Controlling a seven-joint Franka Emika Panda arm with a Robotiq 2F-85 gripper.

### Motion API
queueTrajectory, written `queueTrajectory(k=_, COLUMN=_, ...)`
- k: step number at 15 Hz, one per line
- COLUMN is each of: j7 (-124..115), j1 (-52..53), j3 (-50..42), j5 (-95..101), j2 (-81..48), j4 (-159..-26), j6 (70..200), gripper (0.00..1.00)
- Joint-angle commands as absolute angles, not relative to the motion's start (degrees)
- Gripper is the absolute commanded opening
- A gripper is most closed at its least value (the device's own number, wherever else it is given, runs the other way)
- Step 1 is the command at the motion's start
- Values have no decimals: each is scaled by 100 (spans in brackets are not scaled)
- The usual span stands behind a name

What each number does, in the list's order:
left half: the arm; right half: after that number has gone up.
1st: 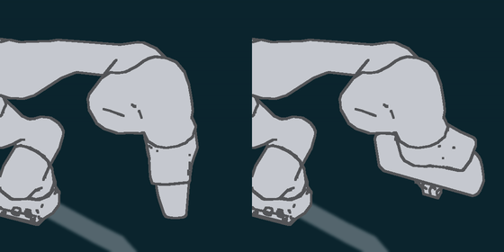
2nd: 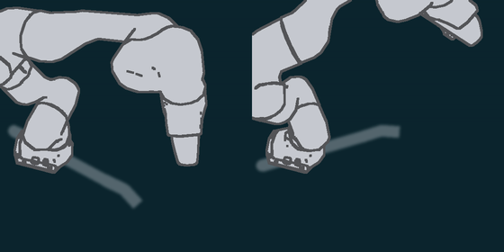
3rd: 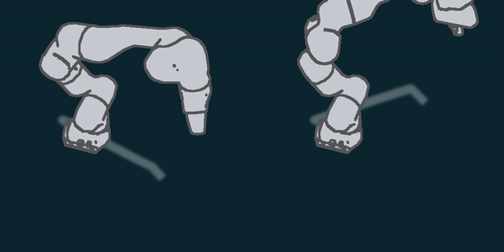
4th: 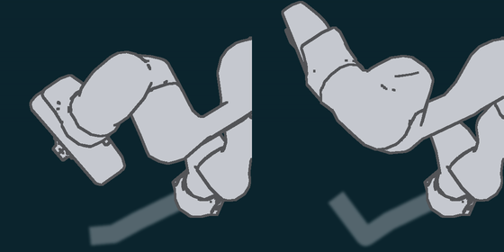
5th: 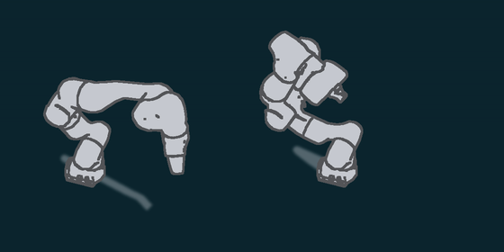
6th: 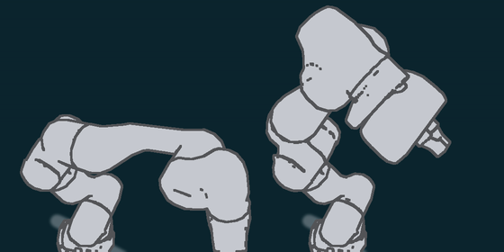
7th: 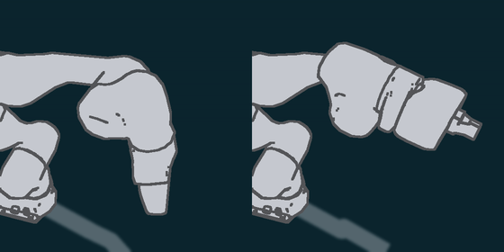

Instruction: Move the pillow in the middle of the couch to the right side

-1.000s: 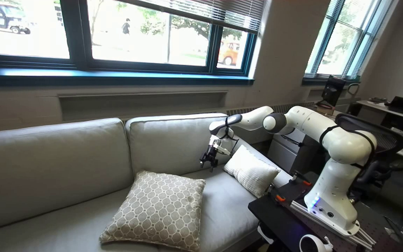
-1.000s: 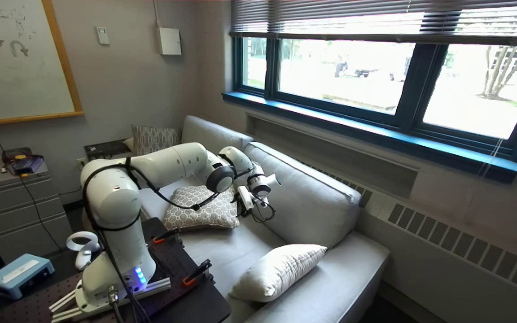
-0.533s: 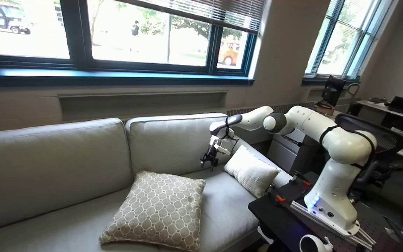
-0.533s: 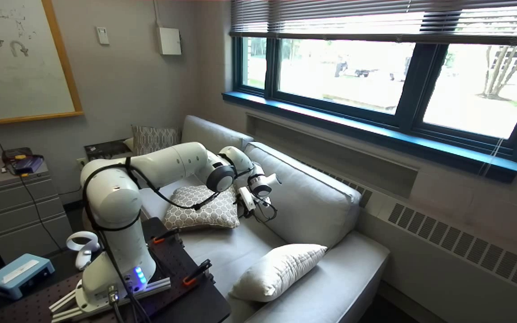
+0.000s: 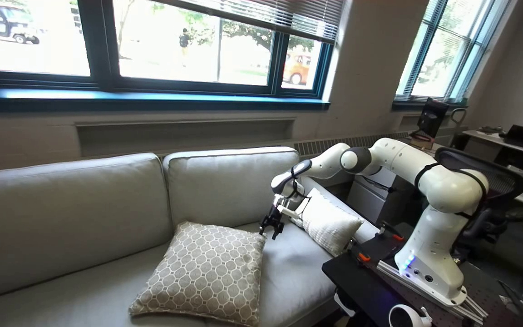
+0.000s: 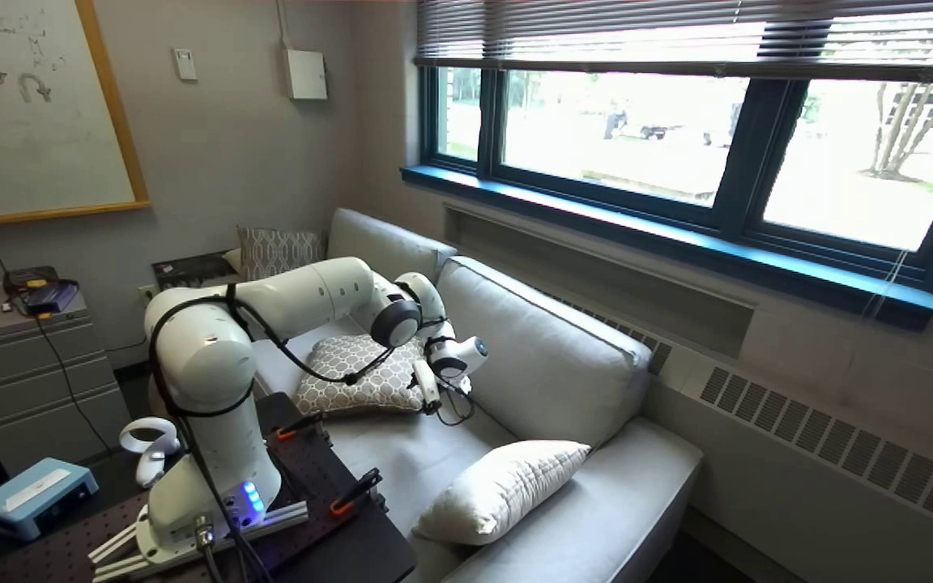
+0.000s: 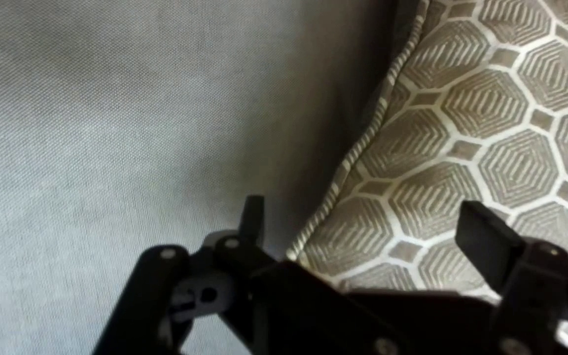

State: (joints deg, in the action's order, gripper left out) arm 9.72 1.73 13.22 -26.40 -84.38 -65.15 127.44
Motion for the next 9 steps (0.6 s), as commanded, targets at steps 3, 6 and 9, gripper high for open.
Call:
queueTrajectory(k=3, j7=914, j1=513, j3=1298, j5=-3987, j2=-8446, j4=-7355, j6=14927, gripper=100)
queueTrajectory(k=6, j7=914, j1=696, j3=1264, j5=-4711, j2=-8446, j4=-7449, j6=15939, gripper=100)
queueTrajectory(k=9, j7=1203, j1=585, j3=1450, j5=-5637, j2=-8445, j4=-7426, j6=16470, gripper=100)
